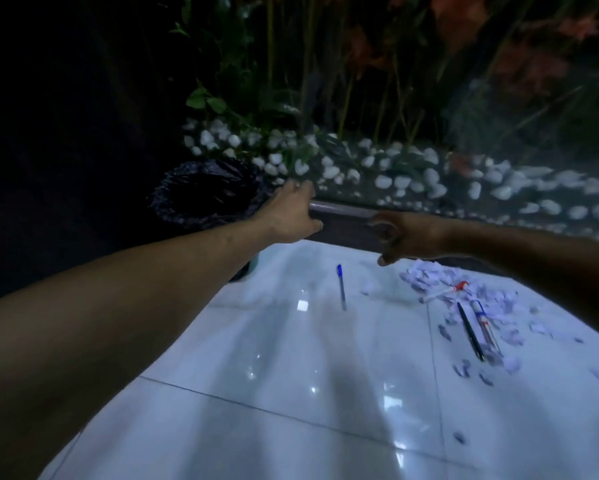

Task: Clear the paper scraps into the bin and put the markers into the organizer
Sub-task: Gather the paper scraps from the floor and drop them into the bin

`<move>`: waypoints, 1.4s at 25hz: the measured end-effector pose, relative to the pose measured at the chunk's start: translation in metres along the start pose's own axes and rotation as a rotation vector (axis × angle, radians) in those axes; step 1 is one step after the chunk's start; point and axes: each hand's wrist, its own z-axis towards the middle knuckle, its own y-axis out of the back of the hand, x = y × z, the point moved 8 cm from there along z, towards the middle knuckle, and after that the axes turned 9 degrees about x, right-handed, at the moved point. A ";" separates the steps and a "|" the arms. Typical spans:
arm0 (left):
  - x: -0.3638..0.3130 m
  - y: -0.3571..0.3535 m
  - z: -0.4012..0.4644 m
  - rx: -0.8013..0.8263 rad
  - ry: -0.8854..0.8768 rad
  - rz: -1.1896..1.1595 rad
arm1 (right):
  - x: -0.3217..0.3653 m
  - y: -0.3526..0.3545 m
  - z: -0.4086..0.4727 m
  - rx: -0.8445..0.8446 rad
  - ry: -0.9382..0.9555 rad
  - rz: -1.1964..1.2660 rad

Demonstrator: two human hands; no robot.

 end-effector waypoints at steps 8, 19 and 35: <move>-0.104 -0.114 0.025 0.309 -0.122 0.057 | -0.156 -0.032 -0.077 0.101 -0.230 -0.137; -0.118 -0.226 0.077 0.476 0.106 0.138 | -0.261 -0.032 -0.034 -0.044 -0.275 -0.010; -0.122 -0.281 0.162 0.351 0.070 -0.349 | -0.314 -0.024 0.077 -0.191 -0.435 0.173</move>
